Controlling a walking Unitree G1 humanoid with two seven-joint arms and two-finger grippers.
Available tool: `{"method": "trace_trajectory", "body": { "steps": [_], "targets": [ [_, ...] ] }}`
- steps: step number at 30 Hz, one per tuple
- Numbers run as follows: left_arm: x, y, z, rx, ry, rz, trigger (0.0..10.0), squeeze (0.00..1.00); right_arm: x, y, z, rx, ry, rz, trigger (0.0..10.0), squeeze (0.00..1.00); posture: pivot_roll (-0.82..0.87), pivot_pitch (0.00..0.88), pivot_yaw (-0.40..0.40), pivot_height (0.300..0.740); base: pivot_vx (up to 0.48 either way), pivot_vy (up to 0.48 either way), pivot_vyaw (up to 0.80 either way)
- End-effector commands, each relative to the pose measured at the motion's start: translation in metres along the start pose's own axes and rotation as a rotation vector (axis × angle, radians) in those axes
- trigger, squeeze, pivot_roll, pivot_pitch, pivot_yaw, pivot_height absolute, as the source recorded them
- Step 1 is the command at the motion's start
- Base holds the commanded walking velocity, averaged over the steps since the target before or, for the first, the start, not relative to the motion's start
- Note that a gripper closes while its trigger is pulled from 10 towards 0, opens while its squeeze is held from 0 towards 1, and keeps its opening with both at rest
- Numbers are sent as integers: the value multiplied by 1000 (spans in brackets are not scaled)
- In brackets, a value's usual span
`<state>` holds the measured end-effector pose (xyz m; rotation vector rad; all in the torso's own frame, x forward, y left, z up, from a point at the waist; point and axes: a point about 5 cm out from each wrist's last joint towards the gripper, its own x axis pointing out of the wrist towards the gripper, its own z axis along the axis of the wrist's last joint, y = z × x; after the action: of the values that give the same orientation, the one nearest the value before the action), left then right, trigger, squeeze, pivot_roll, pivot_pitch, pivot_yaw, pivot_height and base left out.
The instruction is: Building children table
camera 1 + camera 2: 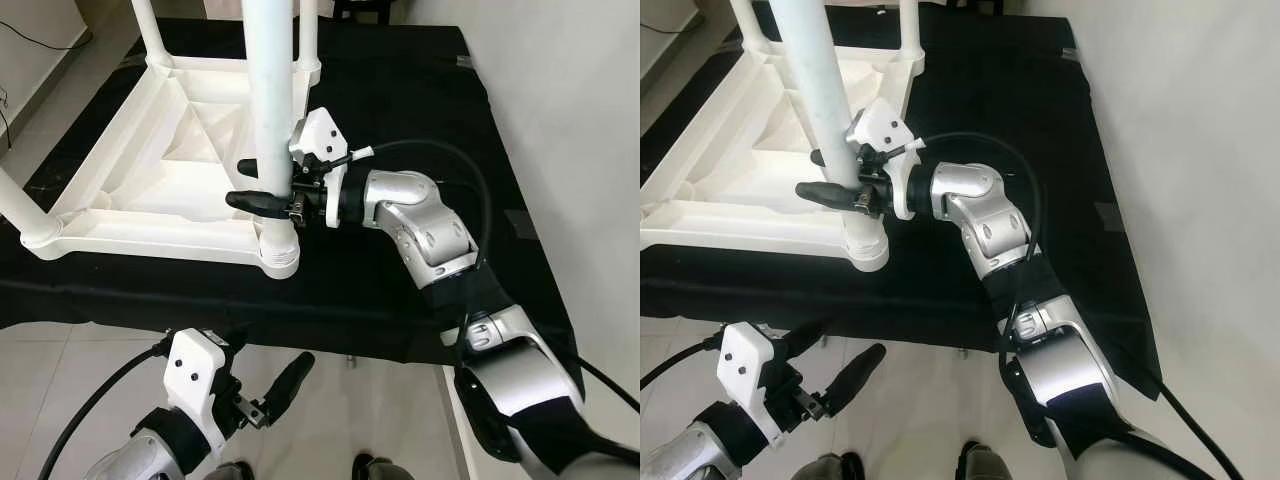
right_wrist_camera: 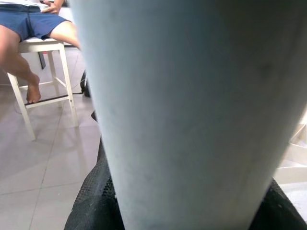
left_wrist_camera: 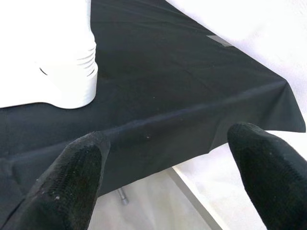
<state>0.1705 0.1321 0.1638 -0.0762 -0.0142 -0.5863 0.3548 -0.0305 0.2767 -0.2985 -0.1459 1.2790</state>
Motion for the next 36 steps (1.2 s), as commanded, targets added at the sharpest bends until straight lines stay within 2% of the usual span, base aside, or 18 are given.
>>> {"method": "trace_trajectory", "body": {
  "steps": [1,7,10,13,20,31,32,33,34,36],
  "targets": [
    [-2,1,-5,-10,26,4,10000,0,1,4,-35,122,129,-19,10000,0,16,245,-28,740,0,0,0],
    [-2,1,-5,-10,26,4,10000,0,4,0,-29,143,90,-56,10000,0,17,245,-29,740,0,0,0],
    [-2,1,-5,-10,26,4,10000,0,7,-8,-24,133,57,-136,10000,0,18,247,-29,740,0,0,0],
    [-2,1,-4,-10,25,5,10000,0,7,-10,-24,138,58,-153,10000,0,18,248,-29,740,0,0,0],
    [-2,1,-4,-10,25,5,10000,0,7,-11,-28,154,73,-174,10000,0,18,248,-30,740,0,0,0],
    [-3,1,-5,-10,27,5,10000,0,-1,-15,-45,210,108,-293,10000,0,16,238,-30,740,0,0,0],
    [-3,1,-5,-10,27,5,10000,0,-5,-16,-52,226,127,-362,10000,0,17,237,-32,740,0,0,0],
    [-3,1,-5,-10,27,5,10000,0,-5,-16,-52,226,127,-362,10000,0,17,237,-32,740,0,0,0],
    [-3,0,-6,-10,28,5,10000,0,-11,-19,-59,256,128,-511,10000,0,17,235,-34,740,0,0,0],
    [-3,0,-6,-10,28,5,10000,0,-11,-19,-59,256,128,-511,10000,0,17,235,-34,740,0,0,0]
  ]
}}
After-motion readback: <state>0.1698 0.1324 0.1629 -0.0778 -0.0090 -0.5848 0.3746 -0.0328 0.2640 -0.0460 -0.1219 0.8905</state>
